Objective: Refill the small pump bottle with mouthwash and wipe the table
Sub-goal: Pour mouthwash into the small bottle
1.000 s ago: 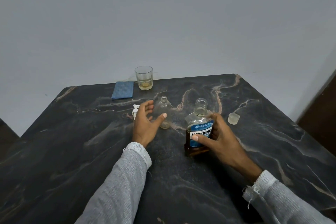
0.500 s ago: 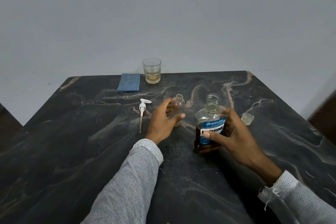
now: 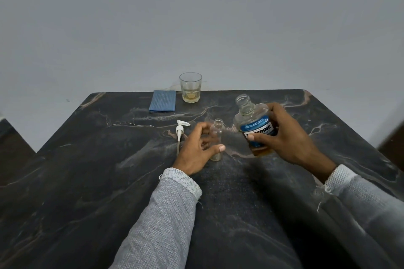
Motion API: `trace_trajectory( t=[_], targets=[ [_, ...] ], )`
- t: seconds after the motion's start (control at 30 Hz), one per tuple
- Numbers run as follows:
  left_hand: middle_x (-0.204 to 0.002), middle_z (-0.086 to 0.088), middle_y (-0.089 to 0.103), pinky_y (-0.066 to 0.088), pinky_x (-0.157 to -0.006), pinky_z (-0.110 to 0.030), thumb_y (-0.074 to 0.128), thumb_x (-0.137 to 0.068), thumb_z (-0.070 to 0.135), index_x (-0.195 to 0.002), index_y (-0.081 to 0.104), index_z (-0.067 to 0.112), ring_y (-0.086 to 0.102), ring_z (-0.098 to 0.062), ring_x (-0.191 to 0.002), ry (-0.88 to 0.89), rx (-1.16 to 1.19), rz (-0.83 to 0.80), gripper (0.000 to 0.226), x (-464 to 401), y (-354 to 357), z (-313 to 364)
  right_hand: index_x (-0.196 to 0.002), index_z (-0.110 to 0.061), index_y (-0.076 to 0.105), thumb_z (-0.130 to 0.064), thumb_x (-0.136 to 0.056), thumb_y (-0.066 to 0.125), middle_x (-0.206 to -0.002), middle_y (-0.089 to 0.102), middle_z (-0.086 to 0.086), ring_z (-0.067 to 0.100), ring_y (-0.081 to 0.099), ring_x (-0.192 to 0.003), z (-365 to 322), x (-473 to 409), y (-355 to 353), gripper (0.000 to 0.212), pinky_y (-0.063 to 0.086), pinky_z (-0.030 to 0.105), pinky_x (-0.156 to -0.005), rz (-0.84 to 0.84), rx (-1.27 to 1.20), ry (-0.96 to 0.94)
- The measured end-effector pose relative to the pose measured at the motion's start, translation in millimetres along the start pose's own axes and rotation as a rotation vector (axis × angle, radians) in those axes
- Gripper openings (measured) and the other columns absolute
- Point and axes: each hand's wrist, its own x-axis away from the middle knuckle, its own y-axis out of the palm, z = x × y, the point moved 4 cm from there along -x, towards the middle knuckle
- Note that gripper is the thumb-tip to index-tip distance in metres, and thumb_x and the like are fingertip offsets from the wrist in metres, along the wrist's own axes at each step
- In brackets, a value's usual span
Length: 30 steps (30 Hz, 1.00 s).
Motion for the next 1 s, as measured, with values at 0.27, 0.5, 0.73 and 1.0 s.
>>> trace_trajectory(
  t=[0.27,0.5,0.73,1.0],
  targets=[
    [-0.111,0.002,0.062,0.05,-0.101,-0.038,0.079,-0.077,0.011,-0.109,0.051,0.028,0.064,-0.014,-0.108,0.018,-0.016,-0.001,0.047,-0.8,-0.6,-1.8,-0.118,-0.035,0.04,-0.021,-0.076,0.08,-0.106,0.06,-0.01,-0.003,0.061,-0.081,-0.9,-17.5,-6.1,0.06,0.052,0.009,-0.058,-0.044,0.282,-0.046],
    [-0.112,0.003,0.062,0.05,-0.1,-0.036,0.08,-0.076,0.015,-0.114,0.051,0.024,0.062,-0.015,-0.11,0.019,-0.04,0.003,0.048,-1.6,-0.7,-2.9,-0.126,-0.025,0.044,-0.018,-0.077,0.079,-0.115,0.066,0.002,0.009,0.061,-0.084,-4.2,-22.8,-5.6,0.061,0.052,0.015,-0.063,-0.07,0.433,-0.091],
    [-0.114,0.003,0.062,0.049,-0.094,-0.025,0.079,-0.077,0.015,-0.114,0.051,0.025,0.061,-0.011,-0.11,0.024,-0.038,0.002,0.047,-1.0,-1.5,-1.7,-0.128,-0.018,0.045,-0.02,-0.077,0.079,-0.118,0.066,0.005,0.018,0.063,-0.096,-13.8,-23.6,-6.1,0.061,0.054,0.029,-0.077,-0.071,0.564,-0.162],
    [-0.114,0.001,0.063,0.05,-0.096,-0.027,0.079,-0.077,0.014,-0.109,0.05,0.031,0.061,-0.012,-0.109,0.033,-0.028,-0.001,0.046,-1.2,-1.8,-2.5,-0.128,-0.016,0.047,-0.021,-0.077,0.08,-0.12,0.066,0.008,0.025,0.064,-0.1,-22.5,-24.7,-8.3,0.061,0.056,0.04,-0.08,-0.056,0.635,-0.206]
  ],
)
